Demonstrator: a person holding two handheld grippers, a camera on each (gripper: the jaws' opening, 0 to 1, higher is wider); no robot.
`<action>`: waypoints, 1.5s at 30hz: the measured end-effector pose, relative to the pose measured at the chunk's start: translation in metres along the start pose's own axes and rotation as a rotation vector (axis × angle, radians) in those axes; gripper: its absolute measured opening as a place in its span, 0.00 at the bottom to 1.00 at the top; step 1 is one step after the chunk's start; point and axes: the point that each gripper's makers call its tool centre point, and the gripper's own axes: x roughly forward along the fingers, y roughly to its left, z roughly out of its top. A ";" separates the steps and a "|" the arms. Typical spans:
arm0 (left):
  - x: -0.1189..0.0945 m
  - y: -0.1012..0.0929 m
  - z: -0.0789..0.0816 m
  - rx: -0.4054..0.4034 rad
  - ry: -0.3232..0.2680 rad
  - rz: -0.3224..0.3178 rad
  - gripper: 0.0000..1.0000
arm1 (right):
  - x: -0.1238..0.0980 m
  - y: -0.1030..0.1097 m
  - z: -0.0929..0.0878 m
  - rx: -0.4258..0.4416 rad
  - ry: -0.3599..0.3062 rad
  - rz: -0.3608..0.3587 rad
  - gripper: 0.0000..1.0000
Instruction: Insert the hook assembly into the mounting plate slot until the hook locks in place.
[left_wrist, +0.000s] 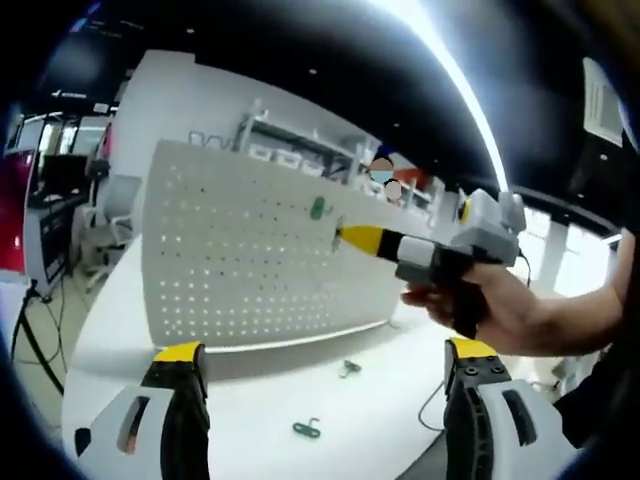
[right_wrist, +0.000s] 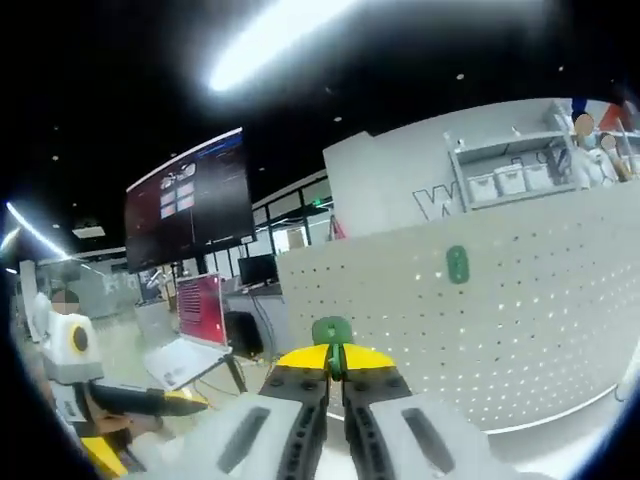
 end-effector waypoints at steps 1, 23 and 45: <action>0.001 0.000 0.000 -0.001 -0.001 -0.001 1.00 | 0.002 -0.005 0.001 -0.002 -0.011 -0.014 0.00; 0.010 0.011 -0.013 -0.038 0.036 0.008 1.00 | 0.030 -0.110 0.021 -0.024 -0.098 -0.267 0.00; 0.013 0.018 -0.023 -0.052 0.066 -0.002 0.92 | 0.047 -0.165 0.054 -0.049 -0.171 -0.418 0.00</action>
